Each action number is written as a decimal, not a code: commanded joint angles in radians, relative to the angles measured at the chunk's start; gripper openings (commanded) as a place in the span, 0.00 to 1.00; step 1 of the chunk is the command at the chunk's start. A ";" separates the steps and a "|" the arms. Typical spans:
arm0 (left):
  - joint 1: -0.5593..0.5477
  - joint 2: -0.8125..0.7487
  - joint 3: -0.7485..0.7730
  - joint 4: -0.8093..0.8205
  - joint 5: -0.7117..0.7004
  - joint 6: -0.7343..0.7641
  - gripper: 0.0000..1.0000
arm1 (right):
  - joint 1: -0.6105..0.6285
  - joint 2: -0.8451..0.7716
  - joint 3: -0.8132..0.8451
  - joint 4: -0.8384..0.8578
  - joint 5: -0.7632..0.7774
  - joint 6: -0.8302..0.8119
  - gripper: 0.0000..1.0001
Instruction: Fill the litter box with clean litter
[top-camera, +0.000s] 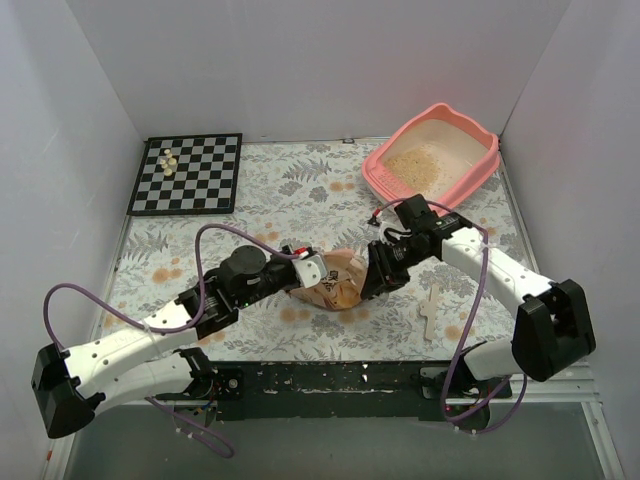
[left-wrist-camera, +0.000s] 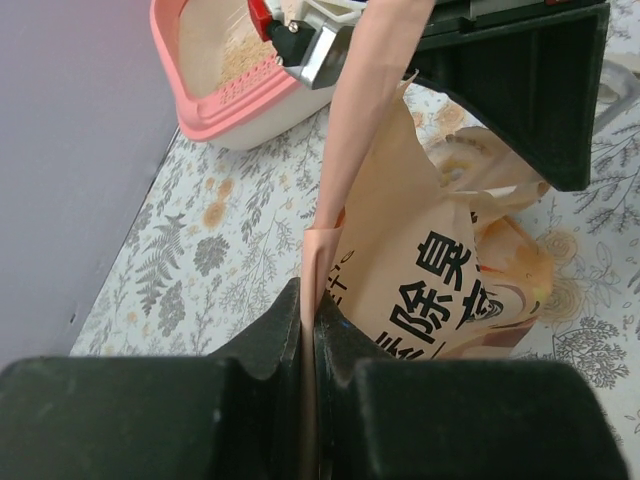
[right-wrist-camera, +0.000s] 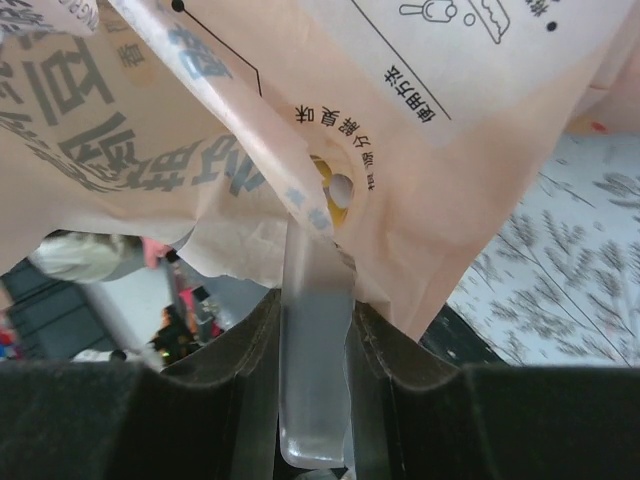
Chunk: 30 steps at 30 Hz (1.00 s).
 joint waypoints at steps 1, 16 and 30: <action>0.002 -0.065 0.007 0.050 -0.153 0.051 0.00 | 0.008 0.072 -0.066 0.376 -0.161 0.078 0.01; 0.004 -0.153 0.087 -0.120 -0.238 0.063 0.00 | 0.091 0.210 0.083 0.504 -0.052 0.140 0.01; 0.002 -0.104 0.095 -0.085 -0.155 -0.034 0.00 | 0.102 -0.120 -0.216 0.719 0.241 0.460 0.33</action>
